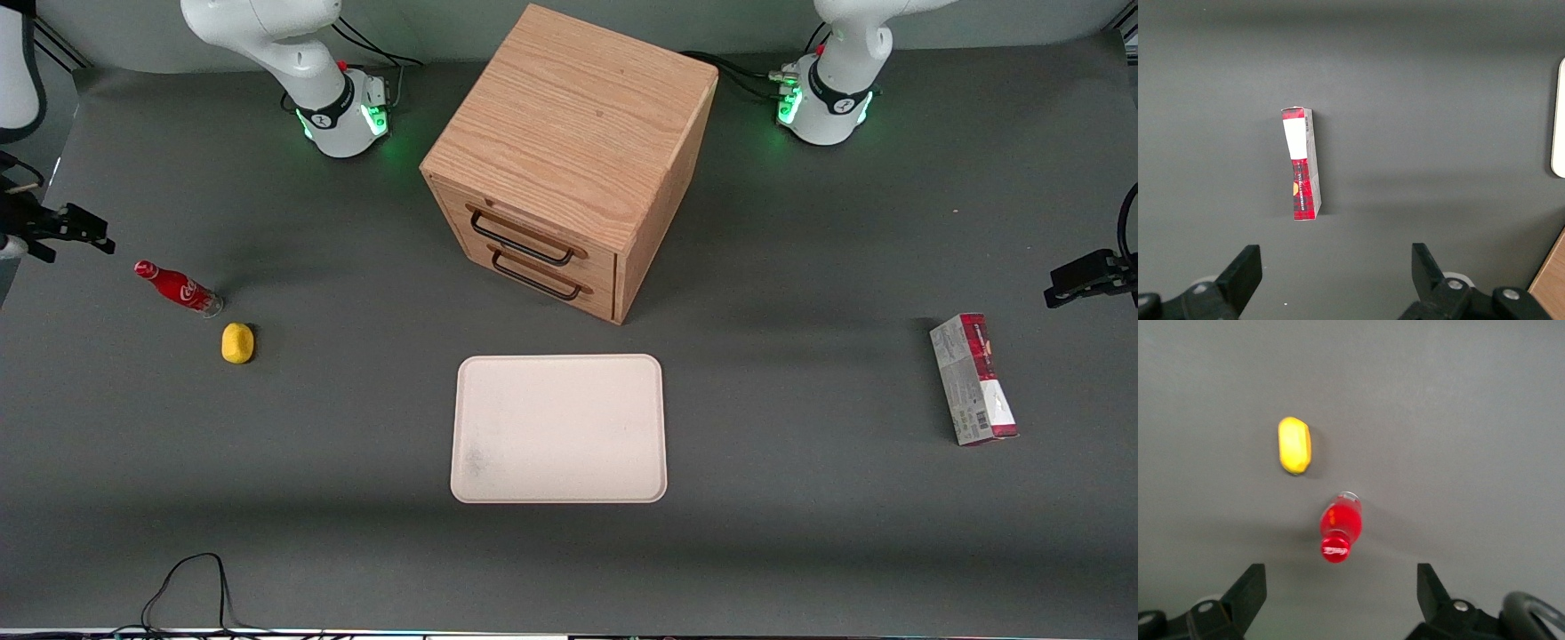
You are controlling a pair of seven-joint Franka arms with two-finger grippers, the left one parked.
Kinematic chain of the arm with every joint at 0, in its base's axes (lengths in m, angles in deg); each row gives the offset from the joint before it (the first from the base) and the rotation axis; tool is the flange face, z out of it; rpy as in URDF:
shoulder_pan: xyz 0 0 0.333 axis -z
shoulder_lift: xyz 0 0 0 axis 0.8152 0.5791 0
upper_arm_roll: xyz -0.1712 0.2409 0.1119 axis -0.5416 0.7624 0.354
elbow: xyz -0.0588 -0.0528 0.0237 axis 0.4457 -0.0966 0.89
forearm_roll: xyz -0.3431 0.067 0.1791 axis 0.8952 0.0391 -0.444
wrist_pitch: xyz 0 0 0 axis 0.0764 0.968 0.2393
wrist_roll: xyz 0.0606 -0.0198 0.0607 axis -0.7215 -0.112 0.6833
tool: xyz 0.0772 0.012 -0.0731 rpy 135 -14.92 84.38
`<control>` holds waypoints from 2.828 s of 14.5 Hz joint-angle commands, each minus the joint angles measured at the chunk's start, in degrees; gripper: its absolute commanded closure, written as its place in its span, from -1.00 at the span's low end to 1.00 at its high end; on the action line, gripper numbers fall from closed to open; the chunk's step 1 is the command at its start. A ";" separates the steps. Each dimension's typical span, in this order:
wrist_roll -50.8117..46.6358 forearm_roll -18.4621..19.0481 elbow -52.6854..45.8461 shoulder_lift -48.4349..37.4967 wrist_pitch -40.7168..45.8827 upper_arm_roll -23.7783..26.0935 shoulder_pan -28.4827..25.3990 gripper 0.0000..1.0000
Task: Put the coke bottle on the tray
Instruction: 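Move the right gripper down over the red Coca-Cola bottle's cap, then close the right gripper on the bottle's neck and lift it, then carry the bottle with the right gripper over the white tray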
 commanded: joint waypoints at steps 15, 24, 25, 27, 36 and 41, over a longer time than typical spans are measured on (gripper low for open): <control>10.62 -12.13 9.57 10.09 -16.79 -2.14 -0.65 -0.75; 9.22 -12.04 5.20 9.38 -9.44 0.14 -0.92 1.00; 8.26 -12.04 2.13 9.47 -5.31 0.93 -0.92 1.00; 4.75 -11.60 -5.51 9.56 4.17 4.26 -0.92 1.00; -12.21 -11.51 -48.30 19.46 38.64 22.27 -0.65 1.00; -22.67 -11.95 -67.14 28.09 46.24 32.55 -0.65 1.00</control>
